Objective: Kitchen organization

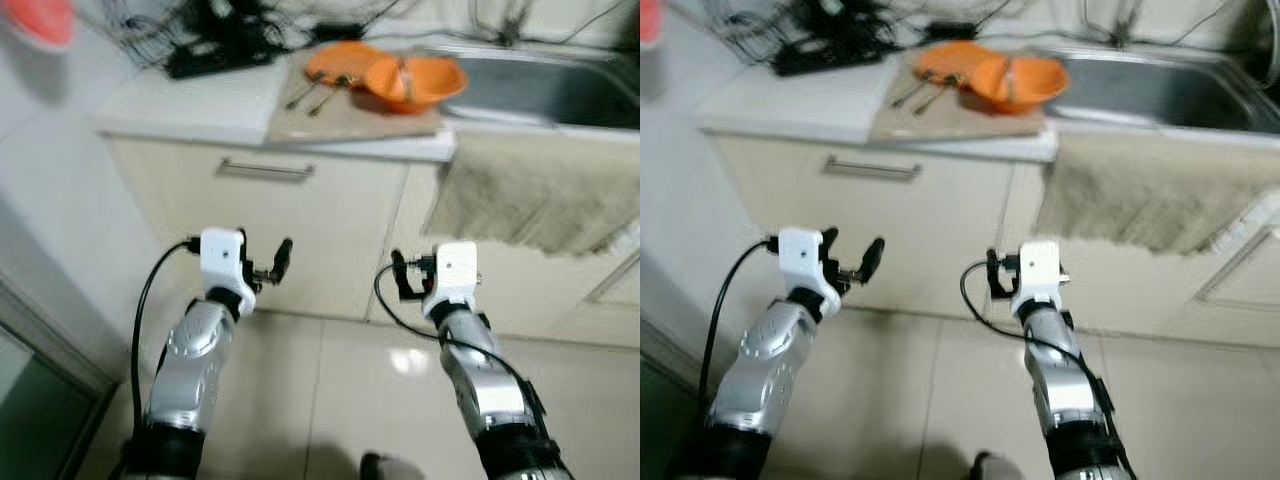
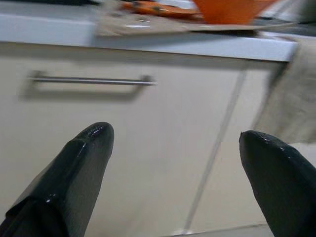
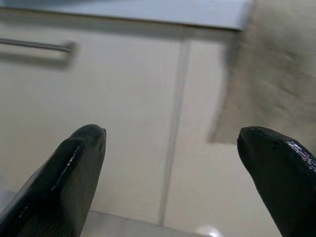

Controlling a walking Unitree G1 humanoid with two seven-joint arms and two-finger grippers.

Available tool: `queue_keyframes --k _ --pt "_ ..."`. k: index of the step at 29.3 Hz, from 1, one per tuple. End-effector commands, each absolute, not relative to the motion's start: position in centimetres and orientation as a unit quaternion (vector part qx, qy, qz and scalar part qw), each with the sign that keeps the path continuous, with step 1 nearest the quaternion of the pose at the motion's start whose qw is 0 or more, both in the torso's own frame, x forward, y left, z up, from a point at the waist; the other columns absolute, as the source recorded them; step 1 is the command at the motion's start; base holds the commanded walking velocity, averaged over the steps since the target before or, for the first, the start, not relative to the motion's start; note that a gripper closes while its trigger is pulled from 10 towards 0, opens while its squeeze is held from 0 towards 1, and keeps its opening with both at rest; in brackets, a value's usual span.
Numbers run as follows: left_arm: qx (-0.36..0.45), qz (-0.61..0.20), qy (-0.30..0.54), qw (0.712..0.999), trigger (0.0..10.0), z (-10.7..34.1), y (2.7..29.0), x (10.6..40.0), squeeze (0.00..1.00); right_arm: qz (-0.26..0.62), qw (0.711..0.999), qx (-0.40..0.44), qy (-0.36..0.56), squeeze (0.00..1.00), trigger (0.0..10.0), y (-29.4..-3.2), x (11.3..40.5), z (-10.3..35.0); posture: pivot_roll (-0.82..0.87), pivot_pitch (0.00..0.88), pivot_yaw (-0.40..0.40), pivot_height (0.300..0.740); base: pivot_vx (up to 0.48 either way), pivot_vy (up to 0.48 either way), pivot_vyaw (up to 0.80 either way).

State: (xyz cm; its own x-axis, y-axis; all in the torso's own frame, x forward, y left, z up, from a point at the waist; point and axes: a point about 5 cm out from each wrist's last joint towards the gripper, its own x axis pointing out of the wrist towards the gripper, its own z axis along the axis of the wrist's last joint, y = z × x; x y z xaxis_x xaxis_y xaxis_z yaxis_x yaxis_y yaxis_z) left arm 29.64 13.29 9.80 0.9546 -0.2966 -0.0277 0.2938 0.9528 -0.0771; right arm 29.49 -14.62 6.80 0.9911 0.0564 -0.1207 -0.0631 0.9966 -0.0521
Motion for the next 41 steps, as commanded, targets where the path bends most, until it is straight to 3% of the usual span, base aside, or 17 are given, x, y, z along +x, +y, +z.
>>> queue_keyframes --k 1,12,13,14,15,19,41 --pt "-0.028 -0.161 0.017 0.986 10.0 9.8 13.0 29.5 1.00 0.024 0.998 -0.025 0.058 0.00 10.0 -14.7 29.7 6.9 0.03 0.000 0.032 0.740 0.000 0.000 -0.73" --pt "-0.022 -0.168 0.012 0.985 10.0 9.9 12.8 29.6 1.00 0.029 0.997 -0.040 0.061 0.00 10.0 -14.3 29.7 6.7 0.02 0.000 0.036 0.740 0.000 0.000 -0.60" --pt "-0.015 -0.170 0.010 0.985 10.0 10.0 12.8 29.5 0.75 0.034 0.997 -0.042 0.061 0.00 10.0 -14.2 29.7 6.7 0.03 0.000 0.035 0.740 0.000 0.000 0.00" --pt "-0.010 -0.171 0.009 0.985 10.0 10.0 12.7 29.5 0.75 0.037 0.997 -0.042 0.060 0.00 10.0 -14.1 29.7 6.7 0.03 0.000 0.035 0.740 0.000 0.000 0.00" --pt "-0.013 -0.173 0.009 0.985 10.0 10.0 12.7 29.5 0.00 0.040 0.997 -0.042 0.060 0.00 10.0 -14.0 29.7 6.7 0.03 0.000 0.035 0.740 0.000 0.000 0.00" --pt "0.001 -0.156 0.006 0.988 10.0 10.0 12.9 29.6 0.00 0.041 0.997 -0.040 0.057 0.00 10.0 -13.9 29.8 6.8 0.03 0.000 0.035 0.740 0.000 0.000 0.00" --pt "0.000 -0.132 0.009 0.991 10.0 10.1 13.2 29.9 0.00 0.066 0.995 -0.047 0.053 0.00 10.0 -13.0 29.9 6.7 0.04 0.000 0.026 0.740 0.000 -0.473 0.00"
